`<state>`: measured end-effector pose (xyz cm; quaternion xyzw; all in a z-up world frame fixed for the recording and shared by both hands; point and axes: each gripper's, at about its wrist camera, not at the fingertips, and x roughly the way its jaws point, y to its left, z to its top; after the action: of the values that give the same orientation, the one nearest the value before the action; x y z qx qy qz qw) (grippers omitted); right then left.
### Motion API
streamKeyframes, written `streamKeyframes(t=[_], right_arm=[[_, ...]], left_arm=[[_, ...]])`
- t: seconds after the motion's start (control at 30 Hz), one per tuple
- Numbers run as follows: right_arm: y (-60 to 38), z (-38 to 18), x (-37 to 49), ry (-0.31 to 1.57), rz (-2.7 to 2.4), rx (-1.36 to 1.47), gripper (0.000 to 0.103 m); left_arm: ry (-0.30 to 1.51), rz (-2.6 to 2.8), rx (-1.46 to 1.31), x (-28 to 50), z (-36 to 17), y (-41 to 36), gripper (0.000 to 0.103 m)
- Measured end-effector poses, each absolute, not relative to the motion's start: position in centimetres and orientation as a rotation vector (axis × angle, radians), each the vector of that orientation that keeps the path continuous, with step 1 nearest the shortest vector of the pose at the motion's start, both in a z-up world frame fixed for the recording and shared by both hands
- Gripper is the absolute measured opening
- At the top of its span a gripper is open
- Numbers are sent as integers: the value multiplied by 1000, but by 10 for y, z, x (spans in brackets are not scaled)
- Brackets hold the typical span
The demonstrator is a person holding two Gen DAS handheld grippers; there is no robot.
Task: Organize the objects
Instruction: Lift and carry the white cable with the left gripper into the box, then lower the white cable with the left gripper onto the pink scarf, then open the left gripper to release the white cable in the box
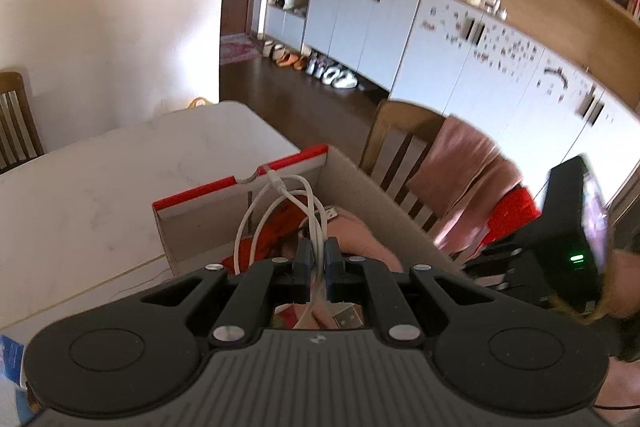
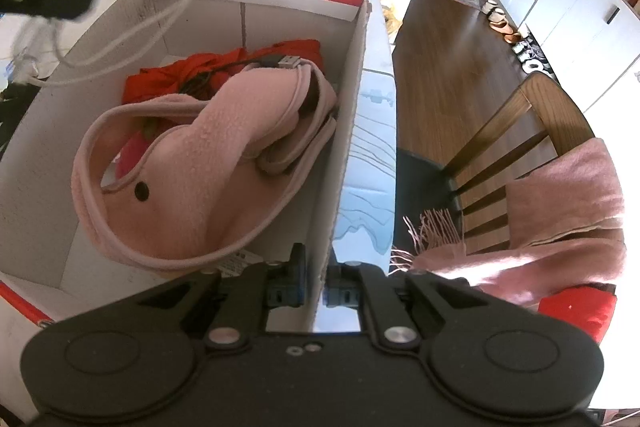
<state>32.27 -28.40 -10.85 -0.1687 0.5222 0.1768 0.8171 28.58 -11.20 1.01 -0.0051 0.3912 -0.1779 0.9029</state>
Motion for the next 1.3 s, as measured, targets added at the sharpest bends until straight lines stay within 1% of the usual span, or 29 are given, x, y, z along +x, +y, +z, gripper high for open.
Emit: streamKeyframes(t=[0.3, 0.63, 0.9, 1.17, 1.2, 1.27, 1.3], right_arm=[[-284, -108, 322, 1111, 376, -359, 6], [-284, -107, 323, 1111, 375, -346, 6], [-285, -107, 322, 1111, 375, -345, 6], [-285, -107, 322, 1111, 376, -345, 6], [-285, -107, 322, 1110, 376, -345, 6], [-285, -107, 322, 1111, 376, -345, 6], [-284, -107, 322, 1111, 376, -345, 6]], left_arm=[[870, -347, 96, 314, -23, -131, 5], [950, -372, 117, 328, -46, -140, 5], [1004, -372, 75, 335, -60, -137, 6], [1006, -376, 41, 334, -61, -137, 7], [1007, -381, 37, 334, -61, -137, 10], [1008, -396, 29, 333, -60, -136, 19], [1008, -406, 21, 332, -60, -136, 29]])
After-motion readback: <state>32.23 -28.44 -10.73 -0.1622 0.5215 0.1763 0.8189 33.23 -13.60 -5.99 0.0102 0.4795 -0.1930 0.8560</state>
